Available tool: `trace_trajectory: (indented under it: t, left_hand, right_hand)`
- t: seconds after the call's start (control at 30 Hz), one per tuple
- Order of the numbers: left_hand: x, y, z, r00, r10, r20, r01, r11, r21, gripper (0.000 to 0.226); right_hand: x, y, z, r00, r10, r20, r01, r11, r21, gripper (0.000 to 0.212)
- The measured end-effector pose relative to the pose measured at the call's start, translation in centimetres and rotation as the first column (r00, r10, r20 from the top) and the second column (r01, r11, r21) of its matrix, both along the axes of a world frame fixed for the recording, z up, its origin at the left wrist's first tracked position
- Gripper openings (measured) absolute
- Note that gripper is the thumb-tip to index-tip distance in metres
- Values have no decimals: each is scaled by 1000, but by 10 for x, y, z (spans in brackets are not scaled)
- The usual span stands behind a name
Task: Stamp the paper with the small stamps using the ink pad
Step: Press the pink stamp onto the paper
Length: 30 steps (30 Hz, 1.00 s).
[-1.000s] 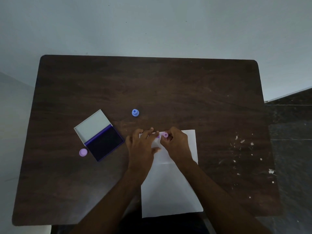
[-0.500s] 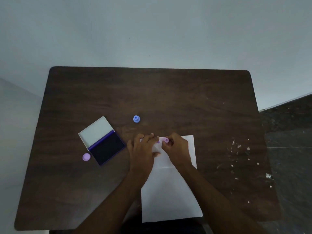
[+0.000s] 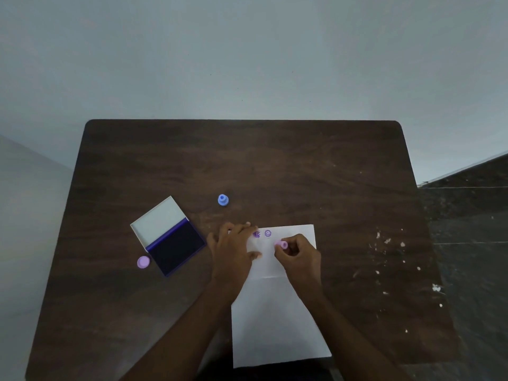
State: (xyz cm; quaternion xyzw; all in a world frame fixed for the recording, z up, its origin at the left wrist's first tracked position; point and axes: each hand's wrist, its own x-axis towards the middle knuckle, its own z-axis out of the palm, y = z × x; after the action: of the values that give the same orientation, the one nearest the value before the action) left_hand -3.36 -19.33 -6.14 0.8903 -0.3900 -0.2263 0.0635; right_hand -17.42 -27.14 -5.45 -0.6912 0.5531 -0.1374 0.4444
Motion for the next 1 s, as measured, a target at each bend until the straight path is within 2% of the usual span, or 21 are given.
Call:
trace_trajectory:
  t: [0.37, 0.53, 0.67, 0.73, 0.8, 0.83, 0.9, 1.0]
  left_hand:
    - [5, 3, 1, 996, 48, -72, -46, 999, 29, 81]
    - [10, 5, 7, 997, 55, -50, -57, 998, -33, 89]
    - [10, 22, 11, 997, 76, -28, -79, 991, -111, 83]
    - [13, 36, 10, 979, 159, -125, -169, 983, -69, 80]
    - [14, 50, 11, 974, 192, -119, -192, 981, 17, 74]
    - [14, 59, 11, 972, 212, -103, -212, 977, 10, 69]
    - [13, 76, 16, 939, 311, -149, -325, 943, -78, 56]
    - [15, 99, 24, 836, 460, -301, -525, 830, -190, 50]
  right_hand:
    - [3, -2, 2, 1000, 13, 18, -13, 1000, 3, 15]
    - [9, -5, 14, 1000, 6, -8, -6, 1000, -13, 16]
    - [16, -5, 26, 1000, -16, -2, 16, 1000, 9, 18]
    - [21, -1, 31, 1000, -20, 18, 20, 1000, 12, 18]
    - [28, 6, 36, 999, -5, 54, 4, 1000, 15, 18]
    - [32, 11, 38, 997, 9, 77, -10, 1000, 18, 18]
    - [41, 22, 42, 992, 39, 117, -44, 998, 39, 18]
    - [52, 41, 42, 986, 65, 154, -77, 995, 71, 18]
